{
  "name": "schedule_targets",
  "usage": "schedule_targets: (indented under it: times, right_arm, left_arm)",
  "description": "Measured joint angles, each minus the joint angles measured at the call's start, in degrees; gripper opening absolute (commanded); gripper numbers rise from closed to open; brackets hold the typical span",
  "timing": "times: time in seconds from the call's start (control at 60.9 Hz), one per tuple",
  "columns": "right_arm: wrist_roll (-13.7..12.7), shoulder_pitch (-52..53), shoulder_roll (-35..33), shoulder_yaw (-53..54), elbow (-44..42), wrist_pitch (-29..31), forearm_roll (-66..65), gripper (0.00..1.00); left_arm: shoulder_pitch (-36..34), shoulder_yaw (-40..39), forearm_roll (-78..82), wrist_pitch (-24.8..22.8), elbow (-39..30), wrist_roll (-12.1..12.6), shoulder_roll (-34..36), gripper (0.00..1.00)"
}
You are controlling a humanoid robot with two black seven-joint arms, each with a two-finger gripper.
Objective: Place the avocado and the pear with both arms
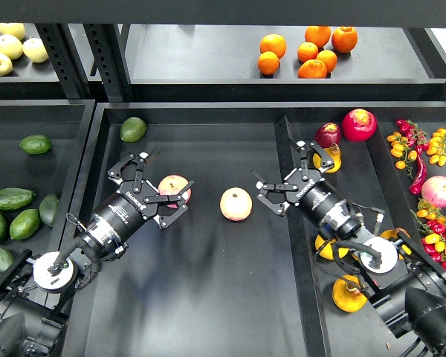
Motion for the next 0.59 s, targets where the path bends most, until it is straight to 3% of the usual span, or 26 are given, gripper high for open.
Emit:
schedule_targets:
  times: [0.591]
  right_arm:
    - [0.03, -0.39, -0.01, -0.03, -0.33, 0.00, -0.01, 0.99]
  left_arm:
    - [-0.02, 0.07, 0.00, 0.00, 0.17, -0.22, 0.00, 0.97]
